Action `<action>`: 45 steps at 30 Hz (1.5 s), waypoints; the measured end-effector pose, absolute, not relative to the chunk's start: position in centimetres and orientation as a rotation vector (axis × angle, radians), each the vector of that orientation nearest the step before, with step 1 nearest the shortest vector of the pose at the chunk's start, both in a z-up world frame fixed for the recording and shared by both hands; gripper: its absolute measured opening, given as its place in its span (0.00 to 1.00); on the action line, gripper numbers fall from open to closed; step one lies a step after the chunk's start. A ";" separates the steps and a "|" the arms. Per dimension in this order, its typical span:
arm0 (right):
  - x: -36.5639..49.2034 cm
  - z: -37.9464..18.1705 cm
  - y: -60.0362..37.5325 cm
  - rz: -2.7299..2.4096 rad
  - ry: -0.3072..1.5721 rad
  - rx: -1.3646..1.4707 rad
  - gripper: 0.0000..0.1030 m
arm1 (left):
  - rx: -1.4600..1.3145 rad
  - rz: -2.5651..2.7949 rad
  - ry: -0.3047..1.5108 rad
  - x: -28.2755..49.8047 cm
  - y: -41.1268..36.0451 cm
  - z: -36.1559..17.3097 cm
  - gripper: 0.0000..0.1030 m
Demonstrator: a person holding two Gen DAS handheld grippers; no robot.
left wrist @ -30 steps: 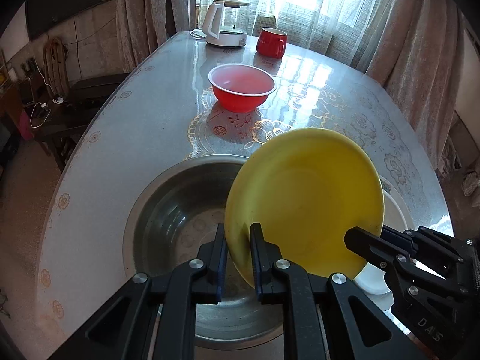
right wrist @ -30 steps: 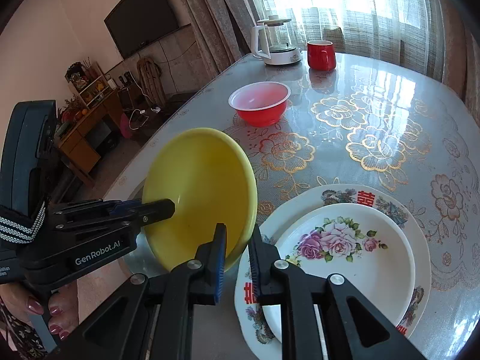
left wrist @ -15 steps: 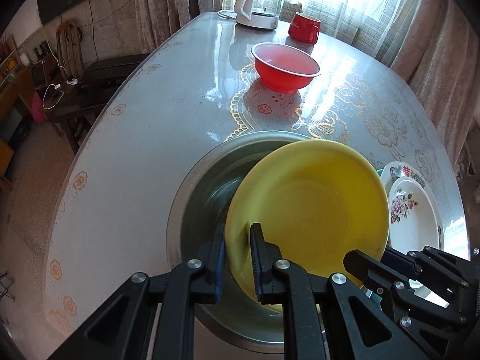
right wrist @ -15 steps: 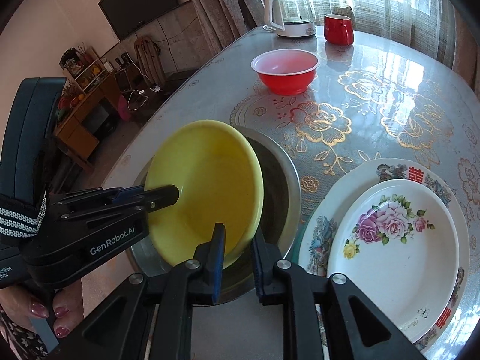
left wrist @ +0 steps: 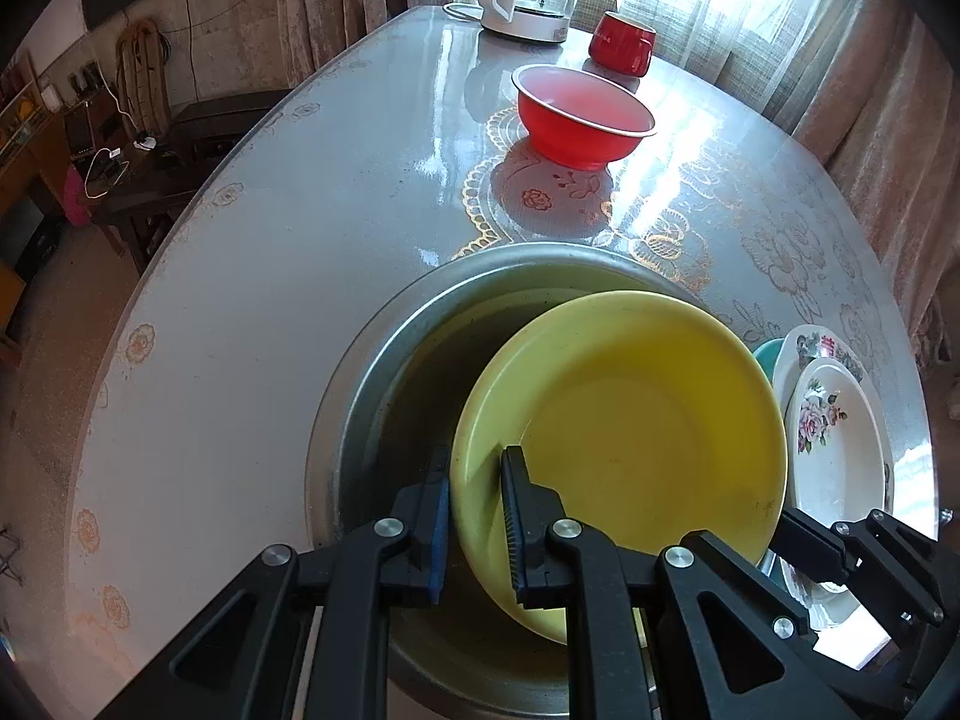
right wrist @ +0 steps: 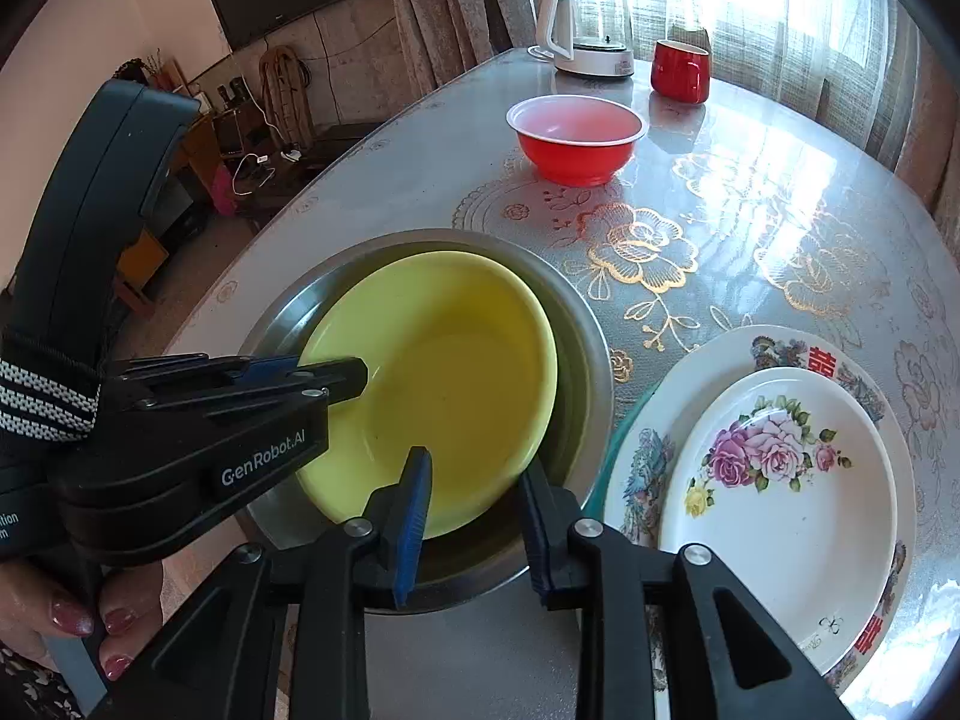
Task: Organize plates and bowls
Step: 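Lower the yellow bowl into the steel basin and open both grippers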
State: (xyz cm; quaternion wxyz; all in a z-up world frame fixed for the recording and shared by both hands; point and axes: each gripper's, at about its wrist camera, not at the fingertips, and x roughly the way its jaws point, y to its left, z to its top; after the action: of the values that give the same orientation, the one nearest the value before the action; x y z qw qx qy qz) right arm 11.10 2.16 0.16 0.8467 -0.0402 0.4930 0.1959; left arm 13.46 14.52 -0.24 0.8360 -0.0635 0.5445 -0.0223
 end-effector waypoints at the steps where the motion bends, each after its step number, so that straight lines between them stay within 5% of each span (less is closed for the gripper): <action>1: 11.2 0.2 2.1 0.410 1.037 -0.088 0.28 | -0.136 -0.045 1.152 13.4 14.5 -0.2 0.14; 40: 13.1 3.1 -6.7 0.240 0.958 0.011 0.30 | -0.024 -0.068 1.058 15.6 12.2 4.8 0.19; 45: 14.6 3.1 -8.6 0.204 0.958 0.036 0.30 | -0.014 -0.109 1.034 17.3 10.6 6.3 0.41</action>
State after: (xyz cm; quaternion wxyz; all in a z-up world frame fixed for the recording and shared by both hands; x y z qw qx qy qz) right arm 14.62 -8.62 3.07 0.8824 0.0171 0.4599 0.0977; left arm 17.34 10.56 6.28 0.8679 -0.0066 0.4939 -0.0523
